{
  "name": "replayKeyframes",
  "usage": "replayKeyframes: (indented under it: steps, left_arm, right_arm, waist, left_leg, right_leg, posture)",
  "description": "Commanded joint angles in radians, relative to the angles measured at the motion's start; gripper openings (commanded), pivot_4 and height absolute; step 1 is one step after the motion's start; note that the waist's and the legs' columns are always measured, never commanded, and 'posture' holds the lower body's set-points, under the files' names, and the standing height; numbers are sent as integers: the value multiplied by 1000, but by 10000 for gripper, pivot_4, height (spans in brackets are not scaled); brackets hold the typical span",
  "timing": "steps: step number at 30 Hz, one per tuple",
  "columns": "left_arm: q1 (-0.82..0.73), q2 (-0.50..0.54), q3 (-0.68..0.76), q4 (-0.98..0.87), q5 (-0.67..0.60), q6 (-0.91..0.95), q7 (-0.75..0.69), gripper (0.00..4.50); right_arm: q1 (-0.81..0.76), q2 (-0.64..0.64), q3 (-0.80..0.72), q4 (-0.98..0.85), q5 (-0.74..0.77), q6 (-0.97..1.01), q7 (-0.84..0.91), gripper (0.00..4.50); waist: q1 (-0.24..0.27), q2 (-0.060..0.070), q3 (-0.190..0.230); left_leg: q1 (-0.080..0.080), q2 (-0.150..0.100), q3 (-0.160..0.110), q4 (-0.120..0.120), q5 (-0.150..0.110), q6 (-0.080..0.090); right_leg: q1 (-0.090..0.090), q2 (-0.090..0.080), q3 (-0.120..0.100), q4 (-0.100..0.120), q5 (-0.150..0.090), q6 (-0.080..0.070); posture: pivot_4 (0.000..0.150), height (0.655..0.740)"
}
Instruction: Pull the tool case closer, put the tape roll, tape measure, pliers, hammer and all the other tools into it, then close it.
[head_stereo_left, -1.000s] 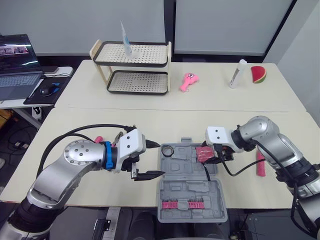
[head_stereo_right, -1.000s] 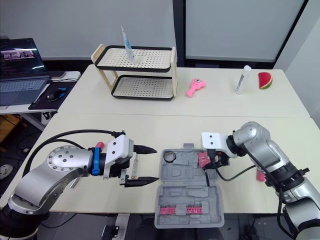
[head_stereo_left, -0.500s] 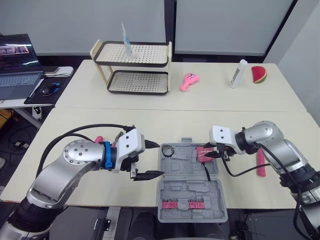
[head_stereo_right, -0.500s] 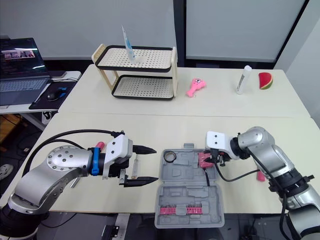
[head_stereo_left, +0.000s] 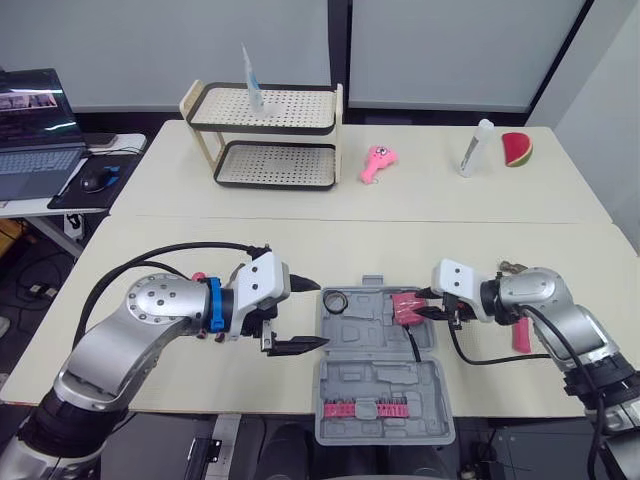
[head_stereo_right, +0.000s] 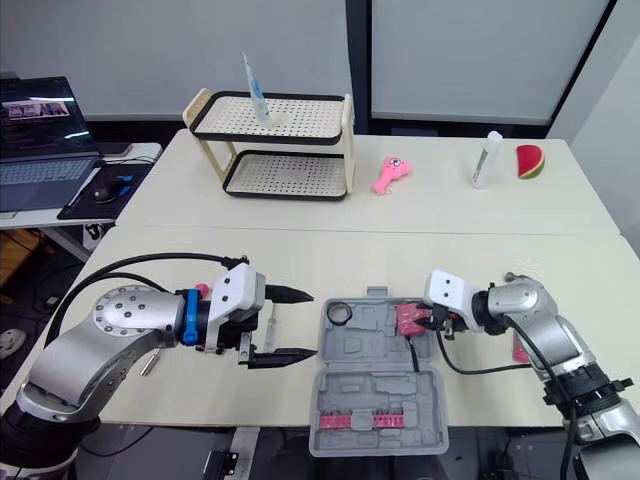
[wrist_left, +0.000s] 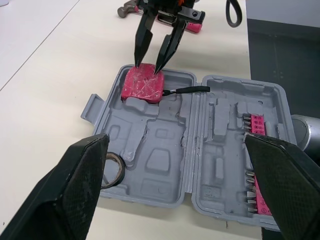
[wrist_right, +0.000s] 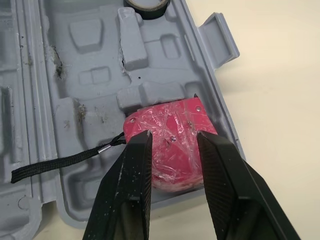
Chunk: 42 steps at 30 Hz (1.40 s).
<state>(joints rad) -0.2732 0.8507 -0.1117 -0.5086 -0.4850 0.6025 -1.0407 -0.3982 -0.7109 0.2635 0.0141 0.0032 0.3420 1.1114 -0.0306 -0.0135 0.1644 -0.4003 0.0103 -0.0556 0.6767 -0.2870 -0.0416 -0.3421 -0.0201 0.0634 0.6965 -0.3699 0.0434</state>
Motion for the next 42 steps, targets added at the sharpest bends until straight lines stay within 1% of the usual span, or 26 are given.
replayKeyframes:
  steps: [1,9,17,22,25,30,34,38,42]
  left_arm:
    - [-12,-1,10,-18,-10,-7,-6,45000]
    - [-10,1,12,-25,-12,-4,-3,45000]
    - [-10,3,15,-27,-15,-2,-4,45000]
    - [-8,5,19,-30,-18,-1,-4,45000]
    - [-8,6,21,-31,-19,0,-3,45000]
    - [-13,6,24,-30,-22,3,0,45000]
    - [-19,3,23,-27,-22,4,2,45000]
    - [-27,-1,21,-22,-23,4,4,45000]
    - [-27,-2,21,-21,-23,3,5,45000]
  right_arm:
    - [-25,-6,17,32,-16,3,6,13880]
    - [-49,5,68,105,-45,24,19,13880]
    - [-44,43,73,157,-46,40,-3,13880]
    - [-33,45,57,216,-41,-16,-8,13880]
    - [-24,47,42,237,-33,-96,-7,13880]
    - [-2,60,-9,194,13,-213,-15,13880]
    - [-5,68,-50,158,47,-255,-29,13880]
    - [7,50,-84,69,90,-171,-24,13880]
    - [14,31,-99,43,92,-93,-42,13880]
  waist:
    - [0,0,0]
    - [2,0,0]
    - [1,-1,-1]
    - [3,-2,-2]
    - [4,-3,-2]
    - [5,-3,-2]
    - [1,-2,-1]
    - [1,-2,-1]
    - [2,-2,-1]
  left_leg:
    - [0,0,0,0,0,0]
    - [1,0,0,0,0,0]
    - [2,0,-1,0,0,0]
    - [3,0,-2,0,0,0]
    - [3,-1,-3,1,0,0]
    - [2,-1,-3,1,0,0]
    - [2,-1,-3,1,0,0]
    - [2,0,-3,1,0,0]
    - [1,0,-3,0,0,0]
  right_leg:
    - [0,0,0,0,0,0]
    - [1,0,0,0,0,0]
    - [3,0,0,0,0,0]
    - [5,0,0,-1,0,0]
    - [5,0,0,-1,0,0]
    - [6,0,-1,-1,0,0]
    - [5,0,0,-1,0,0]
    - [4,0,0,-1,0,0]
    - [4,0,0,-1,0,0]
  posture:
    - [1500,7400]
    - [1500,7400]
    - [1500,7400]
    - [1500,7400]
    - [1500,7400]
    - [1500,7400]
    - [1500,7400]
    - [1500,7400]
    - [1500,7400]
